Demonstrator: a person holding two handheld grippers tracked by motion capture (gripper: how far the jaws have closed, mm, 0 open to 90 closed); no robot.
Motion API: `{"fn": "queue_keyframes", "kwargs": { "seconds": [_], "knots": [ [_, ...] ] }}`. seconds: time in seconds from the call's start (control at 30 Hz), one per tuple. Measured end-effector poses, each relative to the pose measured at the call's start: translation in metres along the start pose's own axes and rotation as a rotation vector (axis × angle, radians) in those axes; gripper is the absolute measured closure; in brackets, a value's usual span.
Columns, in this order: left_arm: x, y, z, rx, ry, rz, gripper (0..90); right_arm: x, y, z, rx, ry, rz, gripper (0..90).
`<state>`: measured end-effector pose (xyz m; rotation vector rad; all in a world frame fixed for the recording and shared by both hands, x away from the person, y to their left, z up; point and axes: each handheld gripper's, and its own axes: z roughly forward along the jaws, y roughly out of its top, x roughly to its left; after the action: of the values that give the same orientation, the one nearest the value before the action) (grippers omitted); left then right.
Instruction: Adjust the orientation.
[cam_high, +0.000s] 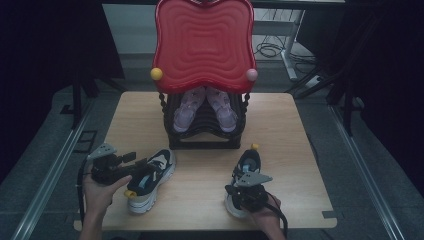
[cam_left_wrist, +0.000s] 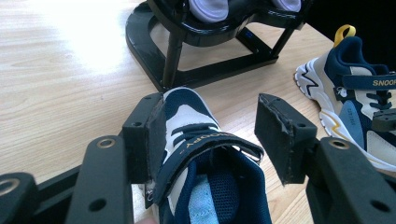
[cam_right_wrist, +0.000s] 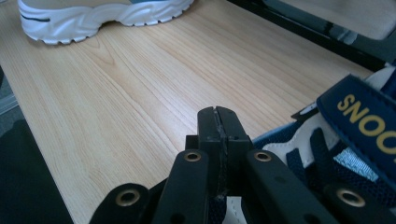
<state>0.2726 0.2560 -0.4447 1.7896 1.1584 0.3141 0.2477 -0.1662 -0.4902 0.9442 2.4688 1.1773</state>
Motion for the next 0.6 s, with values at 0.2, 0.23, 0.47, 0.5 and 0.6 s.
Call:
{"fn": "queue_keyframes", "kwargs": {
  "seconds": [0.2,0.23,0.47,0.5,0.6],
  "knots": [
    [0.0013,-0.0002,-0.0012,-0.002,0.003,-0.002,43.7,-0.0036,-0.0049,0.0018,0.027,-0.011,0.010,89.7],
    [0.0014,-0.0003,-0.0010,-0.002,0.003,-0.002,43.7,-0.0042,-0.0056,0.0015,0.025,-0.008,0.015,89.7],
    [0.0009,-0.0005,-0.0007,0.001,0.002,0.000,43.6,-0.0059,-0.0075,-0.0015,0.028,-0.007,0.025,89.7],
    [0.0011,-0.0006,-0.0008,0.001,0.002,-0.001,43.6,-0.0061,-0.0079,-0.0022,0.028,-0.008,0.025,89.7],
    [0.0016,-0.0009,-0.0006,0.003,0.003,-0.004,43.6,-0.0072,-0.0095,-0.0042,0.030,-0.007,0.032,89.7]
  ]
}}
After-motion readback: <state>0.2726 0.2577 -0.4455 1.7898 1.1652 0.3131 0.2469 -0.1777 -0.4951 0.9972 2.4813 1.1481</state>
